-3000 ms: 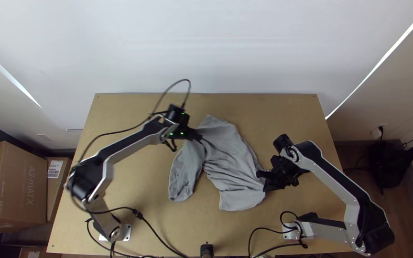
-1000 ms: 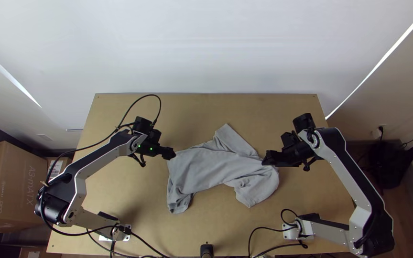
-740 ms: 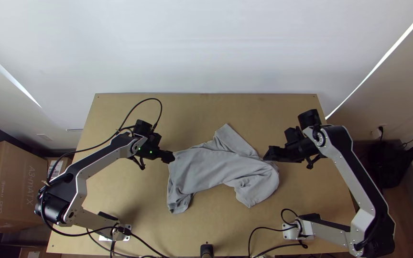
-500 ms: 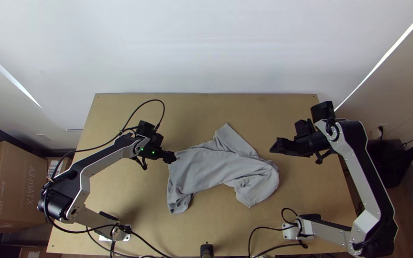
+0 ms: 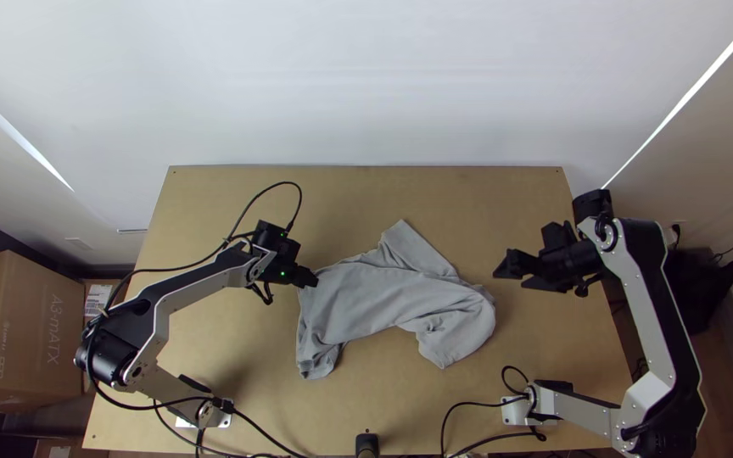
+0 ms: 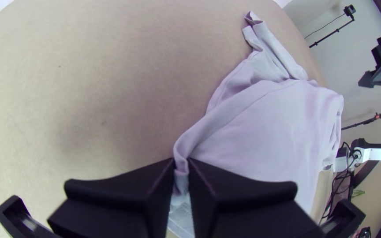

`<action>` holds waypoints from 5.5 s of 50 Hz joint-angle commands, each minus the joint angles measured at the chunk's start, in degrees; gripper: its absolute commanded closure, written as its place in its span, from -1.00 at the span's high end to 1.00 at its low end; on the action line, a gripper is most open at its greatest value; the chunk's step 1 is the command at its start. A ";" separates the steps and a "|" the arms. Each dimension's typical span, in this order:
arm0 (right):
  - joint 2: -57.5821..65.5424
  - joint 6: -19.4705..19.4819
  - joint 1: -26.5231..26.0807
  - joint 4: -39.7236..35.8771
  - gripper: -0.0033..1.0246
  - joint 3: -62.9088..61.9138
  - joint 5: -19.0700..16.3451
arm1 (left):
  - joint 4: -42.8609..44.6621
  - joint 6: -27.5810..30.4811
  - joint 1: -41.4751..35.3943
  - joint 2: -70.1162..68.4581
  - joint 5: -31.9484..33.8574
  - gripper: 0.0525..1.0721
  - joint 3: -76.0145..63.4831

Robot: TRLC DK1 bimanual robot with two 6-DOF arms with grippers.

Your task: Fold the t-shirt

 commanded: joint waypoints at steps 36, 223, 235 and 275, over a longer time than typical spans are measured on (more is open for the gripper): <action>10.71 -1.66 6.79 2.66 0.89 -16.19 -2.45 | -23.06 5.77 26.51 -27.85 2.29 -0.95 3.70; 7.55 14.16 7.23 15.76 -0.96 6.92 5.28 | -7.16 -6.98 31.87 -35.85 -3.60 -0.95 12.22; 16.78 13.46 7.14 30.52 -0.96 -5.12 5.37 | -2.15 -6.63 25.01 -33.91 -5.01 -0.95 1.24; 9.74 -2.71 11.01 16.11 0.88 -0.46 6.25 | -1.18 -3.99 23.34 -29.87 -6.50 -0.95 -0.78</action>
